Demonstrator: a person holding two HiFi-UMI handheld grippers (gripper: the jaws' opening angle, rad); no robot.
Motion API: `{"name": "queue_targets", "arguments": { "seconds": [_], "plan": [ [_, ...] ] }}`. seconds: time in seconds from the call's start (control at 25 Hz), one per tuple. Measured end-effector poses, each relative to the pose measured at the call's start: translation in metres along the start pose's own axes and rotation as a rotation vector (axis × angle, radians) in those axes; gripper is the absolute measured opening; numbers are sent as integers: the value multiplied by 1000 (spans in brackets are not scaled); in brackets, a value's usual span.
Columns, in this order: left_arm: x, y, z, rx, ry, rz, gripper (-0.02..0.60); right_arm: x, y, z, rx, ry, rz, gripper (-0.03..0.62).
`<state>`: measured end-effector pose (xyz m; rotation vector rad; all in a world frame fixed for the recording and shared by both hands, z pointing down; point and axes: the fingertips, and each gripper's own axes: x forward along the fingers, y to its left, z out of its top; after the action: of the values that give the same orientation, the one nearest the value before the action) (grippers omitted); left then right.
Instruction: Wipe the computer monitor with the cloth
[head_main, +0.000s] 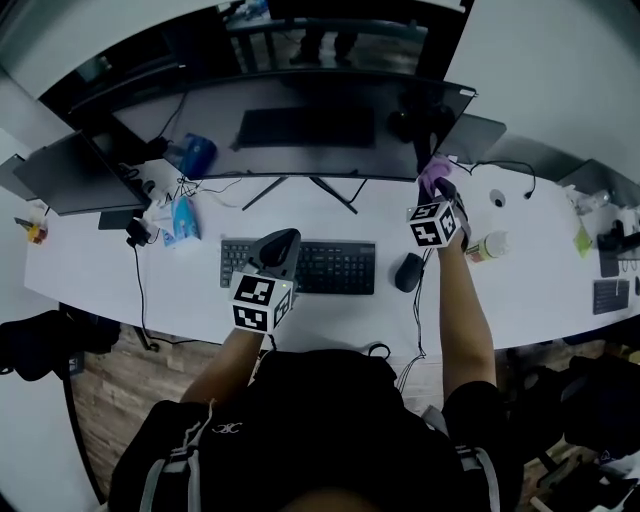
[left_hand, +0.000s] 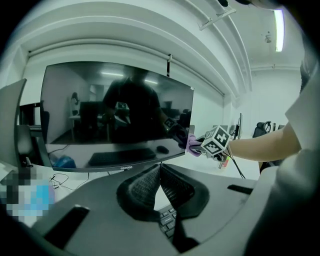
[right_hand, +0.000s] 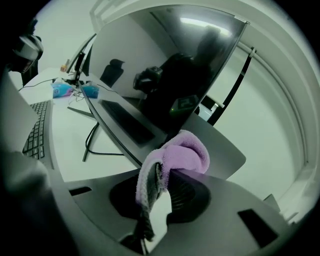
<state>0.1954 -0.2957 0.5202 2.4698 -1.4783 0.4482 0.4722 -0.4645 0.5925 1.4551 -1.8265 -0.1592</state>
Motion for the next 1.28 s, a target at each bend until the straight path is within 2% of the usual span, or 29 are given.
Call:
{"name": "queue_targets", "arguments": {
  "seconds": [0.2,0.32,0.56,0.72,0.84,1.08,1.28],
  "plan": [
    [-3,8,2,13,-3,37,14,15,16,-22,98,38,35,80],
    [-5,12,-3,9,15,45,14,24,27,-34,220,59,71,80],
    [-11,25,-11,-3,35,79,14,42,45,-50,677,53,193,80],
    [-19,34,-14,-6,40,97,14,44,58,-44,983,-16,273,80],
    [-25,41,-16,-10,44,107,14,43,67,-35,1164,-80,329,80],
    [-35,53,-18,-5,43,104,14,38,95,-11,1346,-158,433,80],
    [-44,70,-18,-12,30,97,14,35,117,10,1416,-185,459,80]
  ]
}}
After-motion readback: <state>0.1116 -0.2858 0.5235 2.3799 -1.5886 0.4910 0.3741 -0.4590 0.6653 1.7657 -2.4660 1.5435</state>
